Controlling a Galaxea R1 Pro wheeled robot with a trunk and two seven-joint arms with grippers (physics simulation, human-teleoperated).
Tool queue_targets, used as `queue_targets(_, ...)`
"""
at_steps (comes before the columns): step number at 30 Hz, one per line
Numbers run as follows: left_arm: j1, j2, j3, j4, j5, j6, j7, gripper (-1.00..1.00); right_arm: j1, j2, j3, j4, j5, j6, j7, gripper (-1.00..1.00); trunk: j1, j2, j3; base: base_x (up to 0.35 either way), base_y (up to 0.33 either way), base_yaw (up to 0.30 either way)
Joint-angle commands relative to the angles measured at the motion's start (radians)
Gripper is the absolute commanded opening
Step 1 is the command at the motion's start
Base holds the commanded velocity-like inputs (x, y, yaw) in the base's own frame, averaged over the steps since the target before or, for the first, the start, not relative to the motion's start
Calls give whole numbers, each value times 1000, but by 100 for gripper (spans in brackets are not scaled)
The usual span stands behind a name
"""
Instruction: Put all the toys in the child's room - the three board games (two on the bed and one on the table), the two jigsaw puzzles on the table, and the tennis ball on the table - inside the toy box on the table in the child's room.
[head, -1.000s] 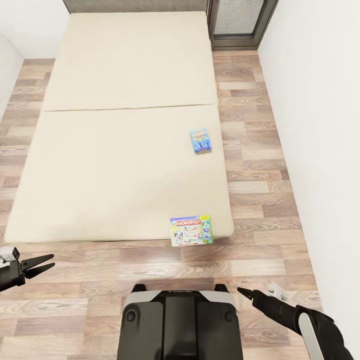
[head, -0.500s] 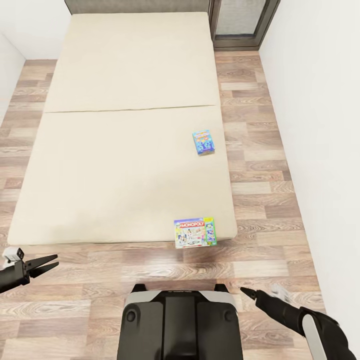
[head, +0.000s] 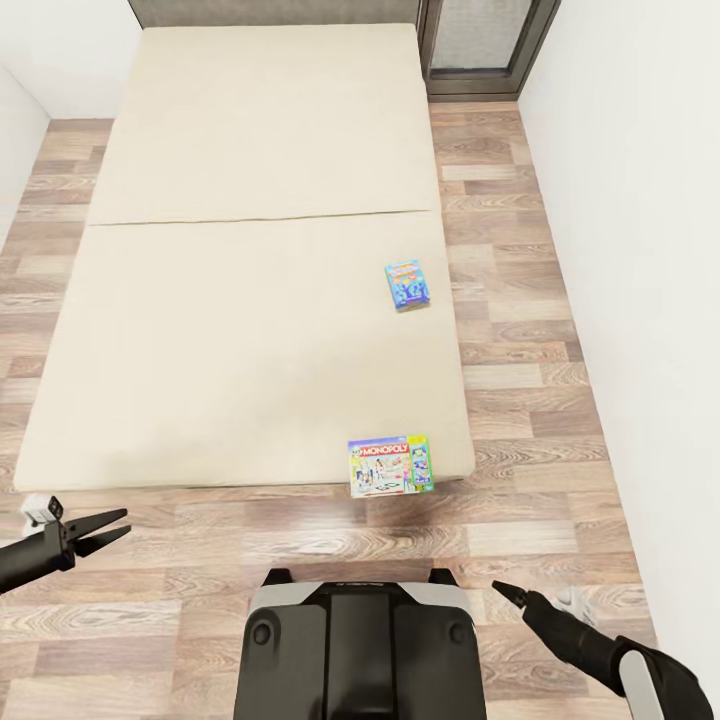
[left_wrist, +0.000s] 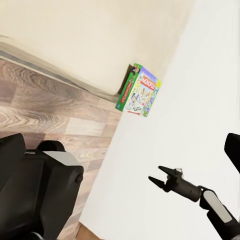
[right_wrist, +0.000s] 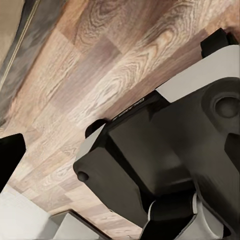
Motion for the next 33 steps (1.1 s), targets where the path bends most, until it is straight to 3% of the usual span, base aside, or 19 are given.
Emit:
queue_targets(1, 0, -3, 0, -2, -1, 17, -4, 100, -2, 1, -3, 5, -9, -1, 5, 100, 1, -1, -1, 0, 0, 0)
queue_targets(9, -1, -36, -2, -47, -1, 116, -4, 100, -72, -20, -6, 140, -141, -28, 22, 100, 1, -1, -1, 0, 0, 0)
queue_targets(10, -1, -40, -1, -64, -1, 135, -4, 100, -92, -25, -7, 189, -174, -33, 32, 100, 4, -8, -4, 0, 0, 0)
queue_targets(14, 0, -49, 0, -98, -1, 157, -4, 100, -130, -43, -8, 330, -223, -52, 45, 100, 20, -36, -17, 0, 0, 0)
queue_targets(20, 0, -56, 0, -120, 1, 167, -4, 100, -174, -57, -9, 423, -249, -108, 68, 100, 43, -78, -35, 0, 0, 0)
queue_targets(33, 0, -66, -1, -124, 0, 169, -4, 100, -194, -44, -7, 456, -256, -256, 79, 100, 93, -169, -76, 0, 0, 0)
